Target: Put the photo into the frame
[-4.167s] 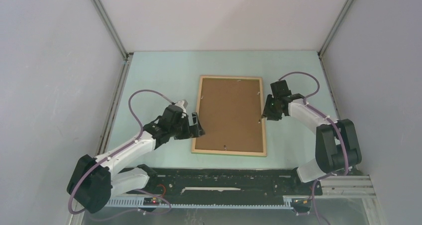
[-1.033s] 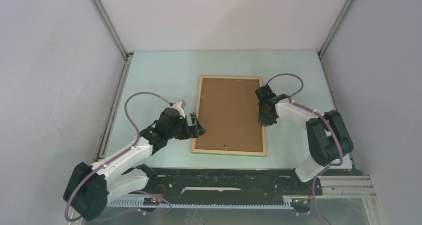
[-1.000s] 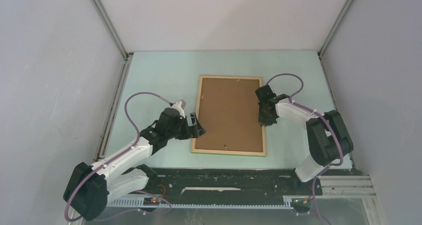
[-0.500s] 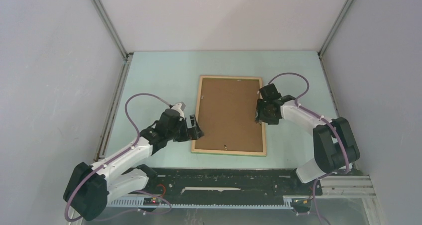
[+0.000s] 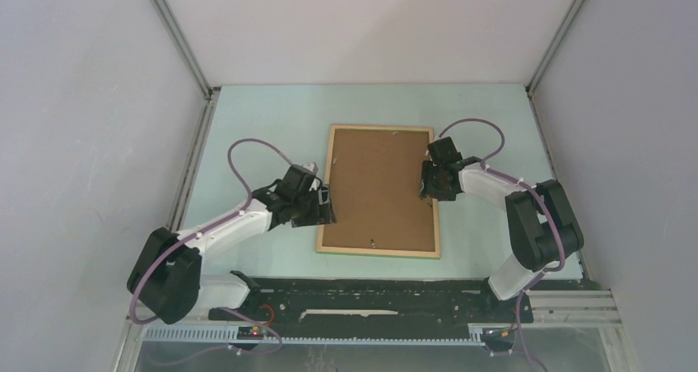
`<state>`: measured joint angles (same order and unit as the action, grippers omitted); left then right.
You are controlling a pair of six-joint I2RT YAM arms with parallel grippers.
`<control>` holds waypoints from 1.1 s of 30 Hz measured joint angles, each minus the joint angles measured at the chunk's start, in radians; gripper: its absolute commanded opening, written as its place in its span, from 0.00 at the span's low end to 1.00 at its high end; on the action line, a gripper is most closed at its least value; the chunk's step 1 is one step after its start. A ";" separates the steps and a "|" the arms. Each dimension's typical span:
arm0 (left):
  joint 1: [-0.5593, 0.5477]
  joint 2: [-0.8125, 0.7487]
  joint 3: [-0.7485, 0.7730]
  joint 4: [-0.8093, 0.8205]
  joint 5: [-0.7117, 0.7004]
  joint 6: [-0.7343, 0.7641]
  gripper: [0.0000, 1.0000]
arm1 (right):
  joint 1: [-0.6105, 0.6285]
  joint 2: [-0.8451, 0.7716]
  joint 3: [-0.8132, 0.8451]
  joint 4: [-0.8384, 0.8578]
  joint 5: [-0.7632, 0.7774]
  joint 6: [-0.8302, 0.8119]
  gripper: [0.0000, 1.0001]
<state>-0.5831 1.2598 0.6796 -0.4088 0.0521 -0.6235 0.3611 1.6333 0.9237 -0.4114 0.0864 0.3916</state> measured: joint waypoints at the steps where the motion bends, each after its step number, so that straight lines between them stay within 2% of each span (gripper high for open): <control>1: -0.001 0.012 0.011 -0.006 -0.008 0.000 0.71 | -0.001 0.003 0.000 0.008 -0.006 -0.001 0.59; 7: -0.008 0.109 0.100 -0.051 -0.079 0.004 0.60 | -0.007 0.002 -0.005 0.029 -0.025 -0.004 0.60; 14: -0.011 0.201 0.136 -0.065 -0.122 0.005 0.50 | -0.021 -0.006 -0.024 0.054 -0.054 -0.004 0.60; 21: -0.011 0.258 0.153 -0.072 -0.139 0.005 0.50 | -0.027 -0.006 -0.026 0.057 -0.065 -0.004 0.60; 30: -0.012 0.259 0.170 -0.069 -0.154 0.006 0.60 | -0.029 -0.006 -0.026 0.058 -0.070 -0.004 0.59; 33: -0.012 0.259 0.170 -0.069 -0.154 0.008 0.57 | -0.030 -0.005 -0.026 0.058 -0.071 -0.004 0.59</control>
<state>-0.5949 1.5188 0.8494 -0.4774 -0.1024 -0.6155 0.3313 1.6283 0.8974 -0.3534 0.0151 0.3874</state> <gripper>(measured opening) 0.590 0.597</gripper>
